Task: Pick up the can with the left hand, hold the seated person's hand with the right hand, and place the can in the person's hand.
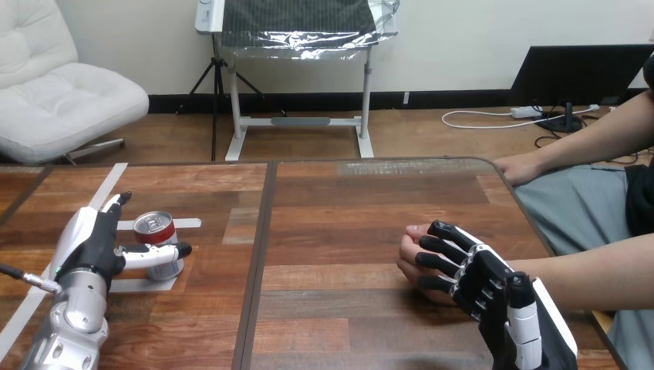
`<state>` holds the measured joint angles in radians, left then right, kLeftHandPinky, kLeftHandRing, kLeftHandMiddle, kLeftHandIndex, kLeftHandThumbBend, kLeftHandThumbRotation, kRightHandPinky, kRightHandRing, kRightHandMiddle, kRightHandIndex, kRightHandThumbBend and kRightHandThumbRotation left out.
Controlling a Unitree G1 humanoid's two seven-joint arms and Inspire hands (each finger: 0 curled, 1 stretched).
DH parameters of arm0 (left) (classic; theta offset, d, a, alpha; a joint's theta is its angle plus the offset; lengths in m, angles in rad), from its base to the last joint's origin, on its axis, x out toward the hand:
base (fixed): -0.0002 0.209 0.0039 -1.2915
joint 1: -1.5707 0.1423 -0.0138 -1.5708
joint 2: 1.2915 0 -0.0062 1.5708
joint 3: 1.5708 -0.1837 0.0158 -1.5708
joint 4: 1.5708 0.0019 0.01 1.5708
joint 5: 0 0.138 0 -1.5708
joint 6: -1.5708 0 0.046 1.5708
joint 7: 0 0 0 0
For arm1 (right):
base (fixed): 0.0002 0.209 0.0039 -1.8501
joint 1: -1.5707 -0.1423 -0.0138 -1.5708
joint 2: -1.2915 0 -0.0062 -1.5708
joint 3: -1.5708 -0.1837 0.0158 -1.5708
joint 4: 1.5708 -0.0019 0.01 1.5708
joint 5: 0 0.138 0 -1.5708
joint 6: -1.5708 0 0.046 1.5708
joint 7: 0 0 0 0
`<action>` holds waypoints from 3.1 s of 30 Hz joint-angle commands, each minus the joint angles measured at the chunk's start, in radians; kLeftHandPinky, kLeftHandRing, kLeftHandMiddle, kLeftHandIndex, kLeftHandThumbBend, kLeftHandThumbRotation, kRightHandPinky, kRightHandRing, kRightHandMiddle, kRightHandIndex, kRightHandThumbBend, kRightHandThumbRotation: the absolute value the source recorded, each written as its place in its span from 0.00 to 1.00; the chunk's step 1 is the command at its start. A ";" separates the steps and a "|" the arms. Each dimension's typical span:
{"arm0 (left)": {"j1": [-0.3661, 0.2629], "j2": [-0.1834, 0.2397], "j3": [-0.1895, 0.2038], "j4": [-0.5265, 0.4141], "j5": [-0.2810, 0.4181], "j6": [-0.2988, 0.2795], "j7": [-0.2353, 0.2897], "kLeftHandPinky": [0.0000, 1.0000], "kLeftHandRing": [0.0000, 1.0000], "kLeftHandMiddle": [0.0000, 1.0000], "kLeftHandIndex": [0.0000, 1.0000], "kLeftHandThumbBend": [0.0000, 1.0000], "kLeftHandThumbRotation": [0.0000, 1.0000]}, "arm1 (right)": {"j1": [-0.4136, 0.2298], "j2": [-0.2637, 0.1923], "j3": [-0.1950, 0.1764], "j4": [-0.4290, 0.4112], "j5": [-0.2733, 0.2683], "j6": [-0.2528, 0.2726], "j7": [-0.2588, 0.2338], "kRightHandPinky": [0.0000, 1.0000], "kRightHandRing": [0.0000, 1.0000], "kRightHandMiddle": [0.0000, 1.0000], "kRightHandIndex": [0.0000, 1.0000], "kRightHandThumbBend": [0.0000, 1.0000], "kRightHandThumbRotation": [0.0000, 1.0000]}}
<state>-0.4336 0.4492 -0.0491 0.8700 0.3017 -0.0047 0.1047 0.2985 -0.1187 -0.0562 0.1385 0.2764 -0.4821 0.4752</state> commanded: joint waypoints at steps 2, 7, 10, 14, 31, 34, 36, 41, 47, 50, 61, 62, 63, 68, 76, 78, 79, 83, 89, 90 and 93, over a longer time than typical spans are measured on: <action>-0.088 -0.004 0.006 -0.014 -0.008 0.004 0.003 0.91 0.98 0.97 0.95 0.85 0.23 | -0.075 -0.003 -0.009 -0.009 0.016 -0.020 0.006 0.73 0.81 0.83 0.84 0.99 0.96; -0.094 -0.002 -0.004 -0.006 -0.001 0.000 0.004 0.95 0.97 0.96 0.94 0.84 0.25 | -0.076 -0.002 -0.010 -0.009 0.009 -0.020 0.003 0.73 0.81 0.83 0.84 1.00 0.96; -0.100 -0.004 -0.005 0.002 -0.002 0.005 0.000 0.96 0.97 0.96 0.94 0.84 0.26 | -0.077 -0.002 -0.010 -0.004 0.005 -0.025 0.003 0.73 0.81 0.83 0.84 1.00 0.96; -0.108 -0.006 -0.008 0.009 -0.001 0.008 -0.004 0.97 0.97 0.96 0.94 0.84 0.27 | -0.078 -0.001 -0.008 -0.005 0.003 -0.022 0.000 0.73 0.81 0.83 0.84 1.00 0.97; -0.142 -0.015 -0.016 0.009 0.001 0.054 -0.019 0.89 0.95 0.95 0.93 0.81 0.25 | -0.076 0.004 -0.004 -0.006 0.004 -0.021 0.001 0.74 0.81 0.83 0.84 1.00 0.97; -0.150 -0.015 -0.018 0.011 0.001 0.059 -0.024 0.85 0.93 0.94 0.92 0.81 0.26 | -0.077 0.004 -0.003 -0.004 0.002 -0.024 0.000 0.74 0.81 0.83 0.84 1.00 0.97; -0.154 -0.015 -0.019 0.010 -0.001 0.062 -0.034 0.83 0.93 0.94 0.92 0.81 0.26 | -0.077 0.005 -0.003 -0.004 0.001 -0.025 -0.001 0.74 0.81 0.83 0.84 1.00 0.97; -0.161 -0.014 -0.017 0.011 -0.006 0.069 -0.056 0.79 0.91 0.93 0.93 0.81 0.25 | -0.075 0.006 -0.004 -0.004 -0.002 -0.027 -0.004 0.74 0.81 0.83 0.84 1.00 0.97; -0.167 -0.009 -0.027 0.018 0.006 0.066 -0.069 0.78 0.90 0.93 0.93 0.81 0.25 | -0.074 0.007 -0.005 -0.004 0.003 -0.029 -0.003 0.74 0.81 0.83 0.84 1.00 0.97; -0.171 -0.010 -0.028 0.020 0.008 0.072 -0.077 0.77 0.89 0.92 0.94 0.81 0.25 | -0.073 0.007 -0.005 -0.005 0.002 -0.030 -0.004 0.74 0.81 0.83 0.84 1.00 0.97; -0.175 -0.015 -0.030 0.019 0.015 0.077 -0.080 0.76 0.88 0.91 0.92 0.82 0.22 | -0.068 0.006 -0.006 -0.009 0.007 -0.029 -0.003 0.73 0.81 0.83 0.84 1.00 0.96; -0.175 -0.015 -0.031 0.020 0.016 0.073 -0.080 0.76 0.88 0.91 0.92 0.82 0.22 | -0.068 0.006 -0.007 -0.009 0.008 -0.030 -0.002 0.73 0.81 0.83 0.84 1.00 0.96; -0.175 -0.015 -0.031 0.022 0.017 0.070 -0.079 0.75 0.88 0.91 0.91 0.82 0.22 | -0.068 0.006 -0.007 -0.009 0.009 -0.032 -0.001 0.73 0.81 0.83 0.84 1.00 0.96; -0.175 -0.017 -0.033 0.022 0.019 0.068 -0.078 0.75 0.87 0.90 0.90 0.82 0.20 | -0.068 0.005 -0.008 -0.008 0.013 -0.034 0.002 0.73 0.81 0.83 0.84 1.00 0.96; -0.180 -0.020 -0.036 0.029 0.026 0.070 -0.077 0.74 0.86 0.89 0.87 0.82 0.19 | -0.065 0.004 -0.011 -0.011 0.008 -0.032 -0.003 0.73 0.81 0.83 0.84 1.00 0.96; -0.180 -0.020 -0.038 0.030 0.029 0.070 -0.076 0.74 0.86 0.89 0.87 0.82 0.19 | -0.065 0.004 -0.011 -0.011 0.009 -0.033 -0.002 0.73 0.81 0.83 0.84 1.00 0.96; -0.181 -0.021 -0.038 0.030 0.030 0.070 -0.076 0.74 0.86 0.89 0.87 0.82 0.19 | -0.065 0.004 -0.011 -0.011 0.009 -0.034 -0.001 0.73 0.81 0.83 0.84 1.00 0.96; -0.180 -0.020 -0.042 0.032 0.037 0.069 -0.076 0.73 0.85 0.88 0.86 0.82 0.19 | -0.065 0.005 -0.013 -0.008 0.013 -0.036 0.000 0.73 0.81 0.83 0.84 1.00 0.96; -0.180 -0.018 -0.048 0.032 0.041 0.071 -0.076 0.73 0.85 0.88 0.86 0.82 0.19 | -0.064 0.006 -0.014 -0.010 0.013 -0.033 -0.002 0.73 0.81 0.83 0.84 1.00 0.96; -0.181 -0.017 -0.049 0.033 0.041 0.072 -0.075 0.72 0.85 0.88 0.86 0.82 0.19 | -0.063 0.006 -0.014 -0.011 0.011 -0.034 -0.004 0.73 0.81 0.83 0.84 1.00 0.96; -0.182 -0.017 -0.049 0.034 0.040 0.077 -0.076 0.73 0.85 0.88 0.86 0.82 0.19 | -0.063 0.007 -0.014 -0.011 0.008 -0.036 -0.008 0.73 0.81 0.83 0.84 1.00 0.96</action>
<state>-0.5268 0.4278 -0.0837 0.9009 0.3272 0.0706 0.0204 0.2913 -0.1173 -0.0560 0.1385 0.2762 -0.4836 0.4745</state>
